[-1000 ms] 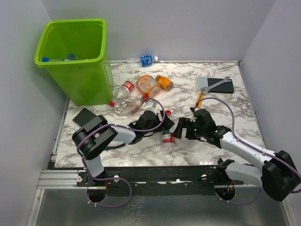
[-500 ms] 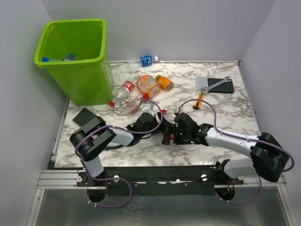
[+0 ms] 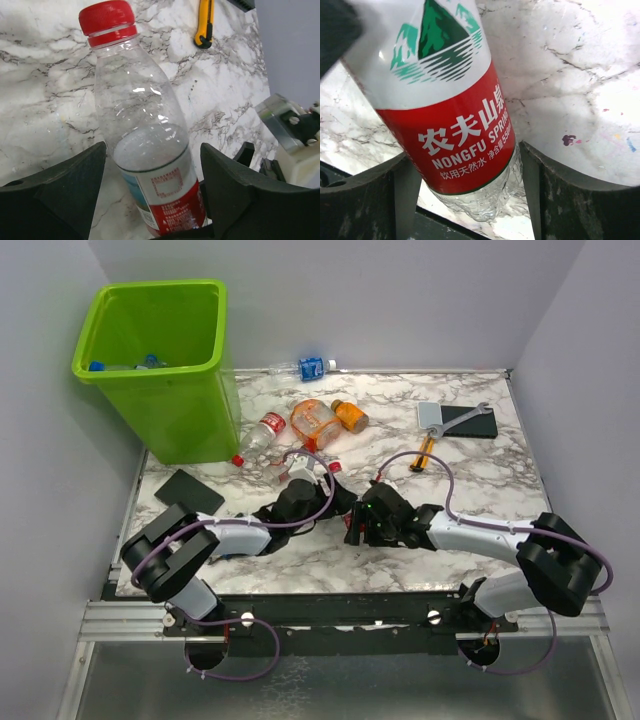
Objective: Put the plastic bottles in the bin
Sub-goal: Pick up the plastic bottle at the center of the board, then place the plastic bottle in the trash bin.
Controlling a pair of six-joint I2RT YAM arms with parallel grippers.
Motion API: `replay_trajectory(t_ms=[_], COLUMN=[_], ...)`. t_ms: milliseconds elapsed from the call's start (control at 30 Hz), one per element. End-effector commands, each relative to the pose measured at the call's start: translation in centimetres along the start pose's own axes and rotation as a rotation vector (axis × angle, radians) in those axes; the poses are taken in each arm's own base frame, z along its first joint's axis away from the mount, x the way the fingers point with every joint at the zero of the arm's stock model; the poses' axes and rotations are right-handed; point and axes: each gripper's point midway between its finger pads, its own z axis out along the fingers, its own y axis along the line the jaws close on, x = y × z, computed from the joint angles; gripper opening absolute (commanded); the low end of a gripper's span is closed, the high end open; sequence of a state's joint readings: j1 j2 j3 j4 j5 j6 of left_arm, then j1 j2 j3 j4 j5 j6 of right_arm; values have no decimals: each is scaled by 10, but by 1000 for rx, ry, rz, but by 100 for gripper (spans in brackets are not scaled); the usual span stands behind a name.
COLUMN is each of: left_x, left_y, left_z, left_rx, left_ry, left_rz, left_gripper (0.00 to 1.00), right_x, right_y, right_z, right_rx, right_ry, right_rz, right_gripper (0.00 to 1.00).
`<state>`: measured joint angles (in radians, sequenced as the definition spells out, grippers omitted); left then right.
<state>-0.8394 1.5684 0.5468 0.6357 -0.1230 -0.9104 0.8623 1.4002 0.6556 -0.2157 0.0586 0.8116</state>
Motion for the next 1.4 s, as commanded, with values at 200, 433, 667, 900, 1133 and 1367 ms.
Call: replay_trajectory(t_ms=[200,433,667,900,1133,1367], left_x=[-26,-107,-174,-204,-190,-190], left_y=[-13,-50,-101,-181,-264,-293], left_z=[-23,-73,-121,-160,-189,-191], left_rx=[-23,-26,66,333,733,832], left_ry=[-52,-282,-479,-521,-441,-395], left_rz=[56,137,152,266,379,394], left_gripper=[86,99,99,99,99,99], right_x=[2,-50,-90,-86,-80,-75], right_y=[-34,-6,44,87,106,109], right_z=[-5,-70,-160,-214,-233,-229], right_rx=[112,-78,-432,-733,-856,-860], right_ry=[-37,-351,-704,-822,-838,-816], right_rz=[-98,-160,-240,-353,-413,-468], right_gripper=[46,38,37,37,37,36])
